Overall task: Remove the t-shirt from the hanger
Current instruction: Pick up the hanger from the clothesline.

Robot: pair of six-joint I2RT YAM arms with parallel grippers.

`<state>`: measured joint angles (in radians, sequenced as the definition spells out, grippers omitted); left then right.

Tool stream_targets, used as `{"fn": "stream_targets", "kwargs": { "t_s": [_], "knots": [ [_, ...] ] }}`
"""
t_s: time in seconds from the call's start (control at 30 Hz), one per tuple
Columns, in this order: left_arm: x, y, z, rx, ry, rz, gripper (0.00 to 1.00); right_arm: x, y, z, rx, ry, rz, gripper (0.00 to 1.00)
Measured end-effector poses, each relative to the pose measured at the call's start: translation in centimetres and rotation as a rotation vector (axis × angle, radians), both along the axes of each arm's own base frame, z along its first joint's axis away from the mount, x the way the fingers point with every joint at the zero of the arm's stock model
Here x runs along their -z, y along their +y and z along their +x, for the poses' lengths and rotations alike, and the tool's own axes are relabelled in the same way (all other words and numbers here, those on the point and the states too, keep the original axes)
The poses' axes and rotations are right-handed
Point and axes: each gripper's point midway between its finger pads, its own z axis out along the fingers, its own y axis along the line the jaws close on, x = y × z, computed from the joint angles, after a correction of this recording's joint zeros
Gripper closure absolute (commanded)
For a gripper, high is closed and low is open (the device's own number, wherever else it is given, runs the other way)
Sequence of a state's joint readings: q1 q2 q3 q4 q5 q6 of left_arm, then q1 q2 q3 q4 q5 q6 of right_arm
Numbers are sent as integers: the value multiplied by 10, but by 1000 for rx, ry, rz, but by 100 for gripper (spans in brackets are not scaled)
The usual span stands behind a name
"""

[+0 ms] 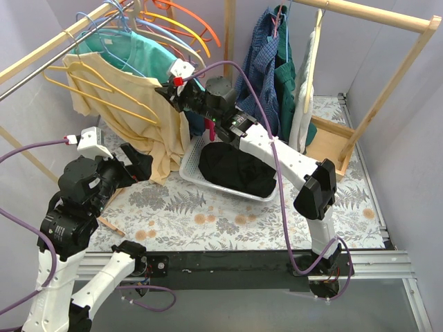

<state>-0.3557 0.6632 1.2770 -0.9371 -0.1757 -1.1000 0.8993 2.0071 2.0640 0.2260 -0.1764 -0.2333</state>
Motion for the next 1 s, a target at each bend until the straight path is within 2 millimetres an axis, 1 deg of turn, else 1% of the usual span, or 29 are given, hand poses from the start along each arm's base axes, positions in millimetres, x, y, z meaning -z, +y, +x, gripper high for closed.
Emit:
{"fn": "stream_targets", "kwargs": {
  "t_s": [0.27, 0.47, 0.67, 0.77, 1.0],
  "knots": [
    [3, 0, 0, 0, 7, 3, 2, -21, -9, -3, 20, -6, 62, 99],
    [3, 0, 0, 0, 6, 2, 2, -40, -24, -18, 19, -24, 102, 99],
    [2, 1, -2, 0, 4, 1, 2, -64, -39, -36, 7, -52, 153, 99],
    [2, 1, -2, 0, 4, 1, 2, -75, -42, -42, 1, -68, 177, 99],
    [1, 1, -4, -1, -3, -5, 2, -84, -43, -45, -1, -78, 200, 99]
  ]
}}
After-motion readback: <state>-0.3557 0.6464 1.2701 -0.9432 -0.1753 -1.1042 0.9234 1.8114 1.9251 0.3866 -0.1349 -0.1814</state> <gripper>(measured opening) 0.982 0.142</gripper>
